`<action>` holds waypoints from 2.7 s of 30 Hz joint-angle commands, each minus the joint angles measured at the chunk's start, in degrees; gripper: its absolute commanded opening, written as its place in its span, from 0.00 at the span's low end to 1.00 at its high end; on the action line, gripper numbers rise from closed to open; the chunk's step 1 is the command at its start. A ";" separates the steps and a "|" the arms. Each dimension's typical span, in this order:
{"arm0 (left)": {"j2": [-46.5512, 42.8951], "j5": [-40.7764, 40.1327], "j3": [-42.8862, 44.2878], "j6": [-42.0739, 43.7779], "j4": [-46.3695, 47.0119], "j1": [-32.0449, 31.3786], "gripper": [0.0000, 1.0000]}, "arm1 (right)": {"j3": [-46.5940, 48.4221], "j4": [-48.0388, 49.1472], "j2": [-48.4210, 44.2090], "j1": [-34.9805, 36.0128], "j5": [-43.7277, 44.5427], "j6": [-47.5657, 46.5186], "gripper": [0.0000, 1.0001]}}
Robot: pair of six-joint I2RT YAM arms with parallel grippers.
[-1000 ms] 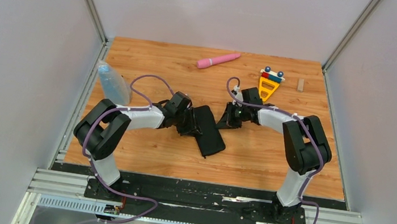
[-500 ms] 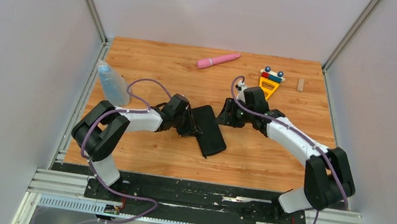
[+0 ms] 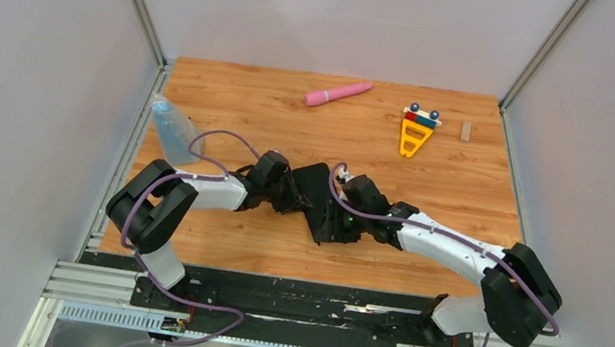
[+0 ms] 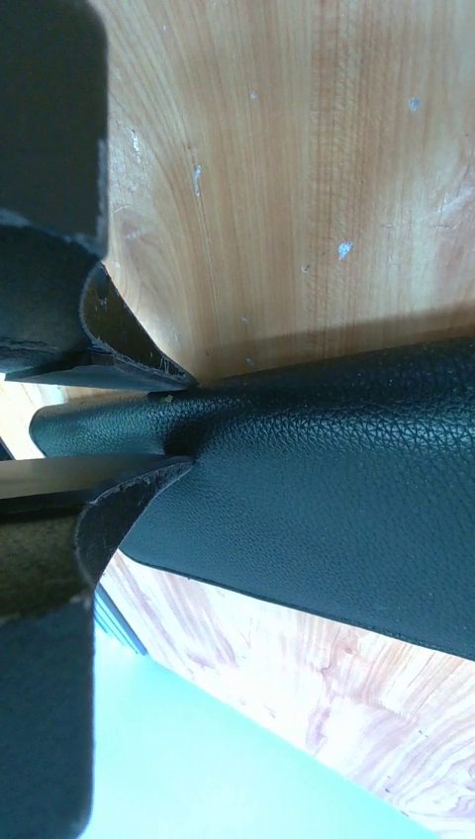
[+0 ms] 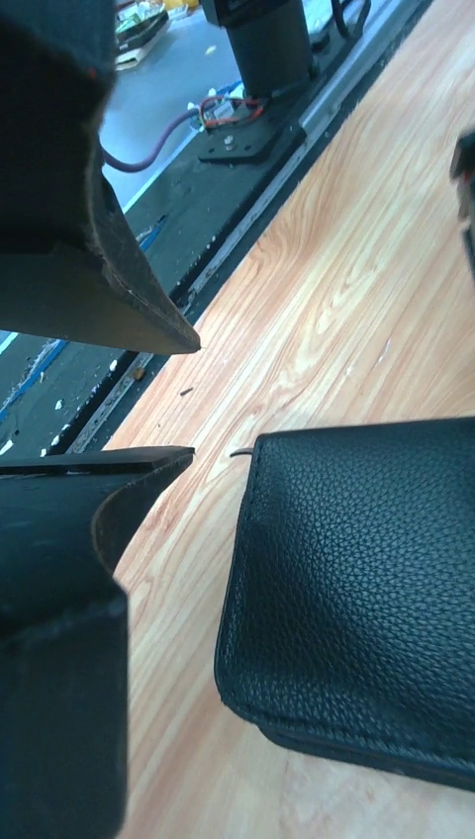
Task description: Sort the hair-cutting tools
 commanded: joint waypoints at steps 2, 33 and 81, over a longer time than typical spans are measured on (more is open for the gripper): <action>-1.51 -1.74 -1.29 -2.51 0.74 -0.46 0.00 | 1.19 1.35 4.37 2.06 2.93 3.30 0.39; -2.63 -3.68 -0.40 -0.81 -2.78 4.65 0.00 | 6.77 -5.70 14.52 4.61 2.11 0.73 0.00; -21.15 4.79 -15.41 -6.06 6.04 5.50 0.87 | 22.13 -3.33 18.87 4.78 -5.52 -4.46 0.00</action>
